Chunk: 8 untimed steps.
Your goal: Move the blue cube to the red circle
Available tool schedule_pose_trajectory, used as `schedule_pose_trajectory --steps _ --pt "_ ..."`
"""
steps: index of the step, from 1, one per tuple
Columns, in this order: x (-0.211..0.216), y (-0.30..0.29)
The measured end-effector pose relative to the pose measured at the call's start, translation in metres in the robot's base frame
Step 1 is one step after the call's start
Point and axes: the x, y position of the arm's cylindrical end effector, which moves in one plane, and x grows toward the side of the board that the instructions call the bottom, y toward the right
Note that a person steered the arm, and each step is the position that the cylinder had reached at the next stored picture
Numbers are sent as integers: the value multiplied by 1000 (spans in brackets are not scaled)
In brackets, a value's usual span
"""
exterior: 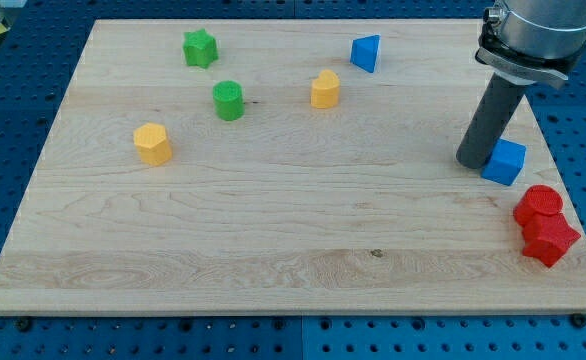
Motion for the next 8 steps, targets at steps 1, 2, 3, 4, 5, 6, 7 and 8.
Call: schedule_pose_trajectory --steps 1,2,3,4,5,6,7,8 --pt "11 8" --pt "6 2" --pt "-27 -9" --pt "-31 11" --pt "-30 11" --pt "-26 16" --pt "-26 16" --pt "-26 16"
